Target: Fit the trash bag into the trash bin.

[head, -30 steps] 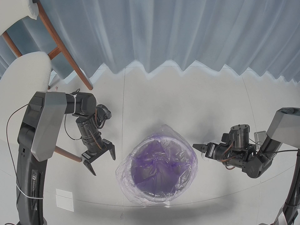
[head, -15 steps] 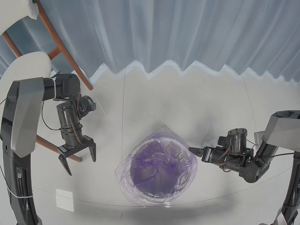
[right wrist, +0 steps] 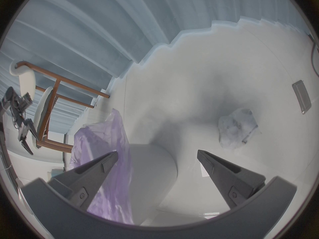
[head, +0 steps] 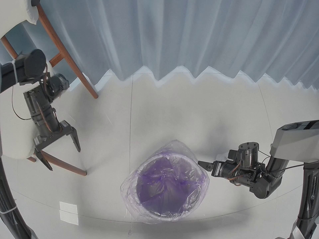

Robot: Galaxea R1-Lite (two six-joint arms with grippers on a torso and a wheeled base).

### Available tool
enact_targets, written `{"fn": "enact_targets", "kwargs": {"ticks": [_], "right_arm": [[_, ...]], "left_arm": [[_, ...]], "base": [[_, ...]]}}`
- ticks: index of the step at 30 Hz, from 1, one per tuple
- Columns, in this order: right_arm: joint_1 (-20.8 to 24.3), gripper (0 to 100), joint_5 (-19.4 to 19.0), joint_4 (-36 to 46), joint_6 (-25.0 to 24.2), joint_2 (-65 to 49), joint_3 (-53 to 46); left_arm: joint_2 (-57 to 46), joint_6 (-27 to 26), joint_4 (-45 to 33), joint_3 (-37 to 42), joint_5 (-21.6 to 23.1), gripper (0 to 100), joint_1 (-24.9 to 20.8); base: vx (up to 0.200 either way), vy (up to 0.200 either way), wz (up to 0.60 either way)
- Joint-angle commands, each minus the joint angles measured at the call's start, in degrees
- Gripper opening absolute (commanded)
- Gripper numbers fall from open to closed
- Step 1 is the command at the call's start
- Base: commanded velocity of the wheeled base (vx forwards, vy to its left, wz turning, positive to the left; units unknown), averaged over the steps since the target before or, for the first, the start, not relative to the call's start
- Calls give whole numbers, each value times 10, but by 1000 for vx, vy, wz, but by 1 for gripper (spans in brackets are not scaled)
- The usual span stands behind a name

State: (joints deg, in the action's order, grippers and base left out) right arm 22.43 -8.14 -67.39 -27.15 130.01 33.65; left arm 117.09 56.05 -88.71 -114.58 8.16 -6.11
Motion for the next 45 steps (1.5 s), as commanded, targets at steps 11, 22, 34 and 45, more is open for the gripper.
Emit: {"fn": "enact_targets", "kwargs": {"ticks": [11, 22, 34, 45], "right_arm": [[-12, 100, 0, -12, 1, 63, 5], [-51, 100, 1, -50, 17, 119, 5], [-51, 100, -16, -74, -62, -64, -175], [4, 100, -35, -118, -60, -59, -142]], "left_arm": [[-371, -40, 553, 480, -29, 100, -152], [-453, 0, 932, 742, -12, 100, -166], [-485, 70, 1030, 819, 167, 100, -86], [-484, 65, 1079, 817, 165, 100, -73]], "base": [[0, 0, 0], [0, 0, 0], [-100, 0, 0], [-127, 0, 0]]}}
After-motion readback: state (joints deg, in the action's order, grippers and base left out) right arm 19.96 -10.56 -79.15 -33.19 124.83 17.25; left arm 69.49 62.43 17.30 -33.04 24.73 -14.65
